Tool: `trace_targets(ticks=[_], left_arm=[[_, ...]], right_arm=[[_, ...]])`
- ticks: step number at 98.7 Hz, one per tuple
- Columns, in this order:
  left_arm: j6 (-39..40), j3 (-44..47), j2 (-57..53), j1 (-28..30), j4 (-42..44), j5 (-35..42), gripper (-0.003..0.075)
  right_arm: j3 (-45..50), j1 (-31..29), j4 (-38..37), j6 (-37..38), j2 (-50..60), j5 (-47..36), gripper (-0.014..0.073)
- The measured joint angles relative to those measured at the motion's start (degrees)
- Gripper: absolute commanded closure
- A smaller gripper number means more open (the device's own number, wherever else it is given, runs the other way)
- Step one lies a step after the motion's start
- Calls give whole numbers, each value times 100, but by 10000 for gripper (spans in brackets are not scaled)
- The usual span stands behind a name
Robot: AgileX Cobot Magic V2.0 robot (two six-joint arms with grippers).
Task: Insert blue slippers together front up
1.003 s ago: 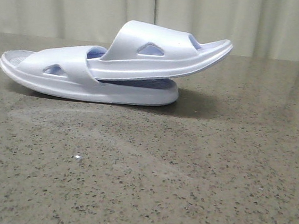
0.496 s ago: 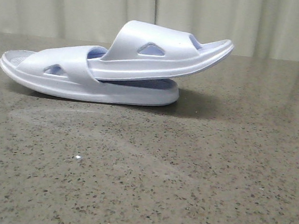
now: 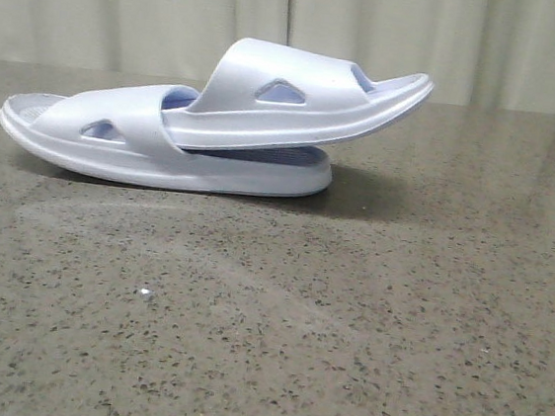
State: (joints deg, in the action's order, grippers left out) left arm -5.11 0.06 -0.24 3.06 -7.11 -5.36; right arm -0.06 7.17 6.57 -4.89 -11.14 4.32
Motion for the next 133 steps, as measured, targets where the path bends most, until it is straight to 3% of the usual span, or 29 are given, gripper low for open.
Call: trace_targets(ticks=[17,38,133], left_arm=[[0,0,0,0,0,0,705],[0,0,0,0,0,0,705],[0,0,0,0,0,0,705]], right_arm=[[71,-46,-204,91,1062,399,679],[71,-420,-326,216,1164,1103,679],[71,-533,-487,251,1164,1115,679]])
